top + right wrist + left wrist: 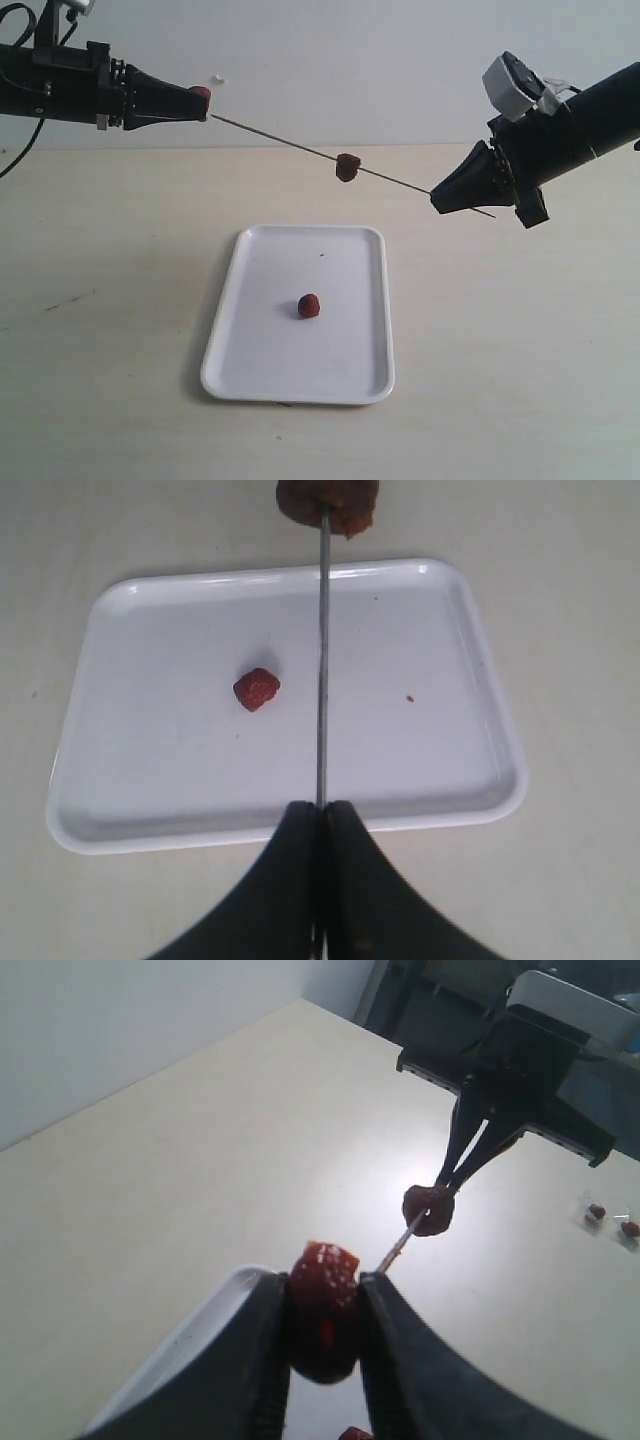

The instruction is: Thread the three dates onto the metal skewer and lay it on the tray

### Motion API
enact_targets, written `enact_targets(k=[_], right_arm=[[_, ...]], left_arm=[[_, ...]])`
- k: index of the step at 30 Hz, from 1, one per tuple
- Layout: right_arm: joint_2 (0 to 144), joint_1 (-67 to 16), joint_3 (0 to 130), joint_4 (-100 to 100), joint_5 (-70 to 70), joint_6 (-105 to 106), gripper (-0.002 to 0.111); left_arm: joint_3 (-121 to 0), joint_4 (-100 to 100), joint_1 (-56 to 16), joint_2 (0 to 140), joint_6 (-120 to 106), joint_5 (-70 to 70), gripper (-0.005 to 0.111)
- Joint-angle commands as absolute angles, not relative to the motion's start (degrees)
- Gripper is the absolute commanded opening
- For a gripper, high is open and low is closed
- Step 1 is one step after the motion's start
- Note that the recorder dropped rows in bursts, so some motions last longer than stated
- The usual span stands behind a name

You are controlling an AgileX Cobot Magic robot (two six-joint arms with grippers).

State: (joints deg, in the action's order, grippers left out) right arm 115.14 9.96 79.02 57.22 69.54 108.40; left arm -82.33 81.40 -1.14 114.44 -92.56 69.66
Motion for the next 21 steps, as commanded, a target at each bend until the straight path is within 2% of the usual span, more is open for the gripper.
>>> enact_targets(k=[1,21], right_arm=[[115.3,10.0,79.3,58.7,70.0,108.9,0.000],[115.4,8.0,79.3,60.0,70.0,109.4,0.000]], left_arm=[[-82.2,82.6,-1.2,114.0,-92.3,70.0,0.025],[-82.2,82.6,-1.2,114.0,-91.4,70.0,0.025]])
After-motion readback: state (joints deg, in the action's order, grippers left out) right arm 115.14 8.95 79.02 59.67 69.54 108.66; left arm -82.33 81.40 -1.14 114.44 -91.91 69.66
